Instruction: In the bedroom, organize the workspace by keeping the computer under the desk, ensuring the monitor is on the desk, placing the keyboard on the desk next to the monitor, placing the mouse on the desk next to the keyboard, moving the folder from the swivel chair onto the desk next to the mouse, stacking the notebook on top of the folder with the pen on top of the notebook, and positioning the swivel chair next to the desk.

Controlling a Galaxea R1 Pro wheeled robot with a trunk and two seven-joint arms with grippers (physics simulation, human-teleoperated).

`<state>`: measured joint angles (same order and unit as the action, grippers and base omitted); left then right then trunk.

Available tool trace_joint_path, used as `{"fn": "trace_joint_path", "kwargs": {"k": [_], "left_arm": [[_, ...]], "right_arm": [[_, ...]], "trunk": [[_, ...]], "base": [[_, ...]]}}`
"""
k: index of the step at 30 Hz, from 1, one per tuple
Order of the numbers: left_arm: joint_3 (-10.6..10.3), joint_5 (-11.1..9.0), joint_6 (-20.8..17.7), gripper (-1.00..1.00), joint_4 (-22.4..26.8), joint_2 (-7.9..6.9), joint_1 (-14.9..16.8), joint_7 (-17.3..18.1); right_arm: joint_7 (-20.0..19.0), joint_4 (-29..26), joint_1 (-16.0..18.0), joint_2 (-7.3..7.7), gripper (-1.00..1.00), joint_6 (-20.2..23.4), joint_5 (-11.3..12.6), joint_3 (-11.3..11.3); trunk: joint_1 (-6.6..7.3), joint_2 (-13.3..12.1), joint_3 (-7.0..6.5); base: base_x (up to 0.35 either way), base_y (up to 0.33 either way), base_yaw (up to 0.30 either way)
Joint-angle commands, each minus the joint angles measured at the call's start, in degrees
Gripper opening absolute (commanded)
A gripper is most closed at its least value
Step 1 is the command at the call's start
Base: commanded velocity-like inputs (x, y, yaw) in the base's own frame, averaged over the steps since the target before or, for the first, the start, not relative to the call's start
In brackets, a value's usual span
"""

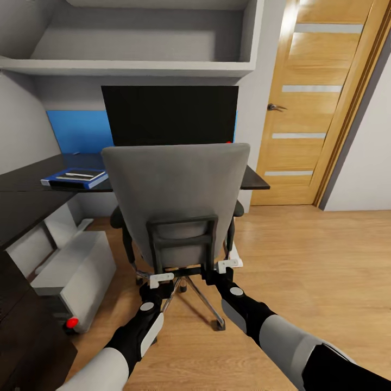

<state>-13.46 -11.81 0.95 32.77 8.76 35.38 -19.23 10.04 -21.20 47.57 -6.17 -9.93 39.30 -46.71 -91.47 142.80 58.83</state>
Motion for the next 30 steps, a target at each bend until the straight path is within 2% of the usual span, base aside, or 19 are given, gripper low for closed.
{"fn": "trace_joint_path", "kwargs": {"k": [1,16,26,30], "left_arm": [[-0.43,-0.63,0.10,1.00,0.02,-0.06,0.04,-0.46],[-0.43,-0.76,0.09,1.00,0.02,-0.06,0.04,-0.46],[-0.27,-1.00,0.05,1.00,0.02,-0.10,0.04,-0.34],[0.49,-2.74,0.02,1.00,0.19,-0.13,0.04,-0.29]], "right_arm": [[0.33,0.01,0.06,0.02,1.00,-0.27,0.52,-0.49],[0.33,0.01,0.06,0.02,1.00,-0.27,0.52,-0.49],[0.33,0.06,0.06,0.02,1.00,-0.27,0.52,-0.48],[0.33,0.43,0.06,0.02,1.00,-0.27,0.52,-0.47]], "trunk": [[0.03,0.02,0.05],[0.03,0.02,0.05],[2.22,-3.99,-1.74],[3.10,-5.59,-2.46]], "base": [[-0.150,0.000,0.000],[-0.304,0.000,0.000],[-0.334,0.000,0.000],[-0.335,0.000,0.000]]}}
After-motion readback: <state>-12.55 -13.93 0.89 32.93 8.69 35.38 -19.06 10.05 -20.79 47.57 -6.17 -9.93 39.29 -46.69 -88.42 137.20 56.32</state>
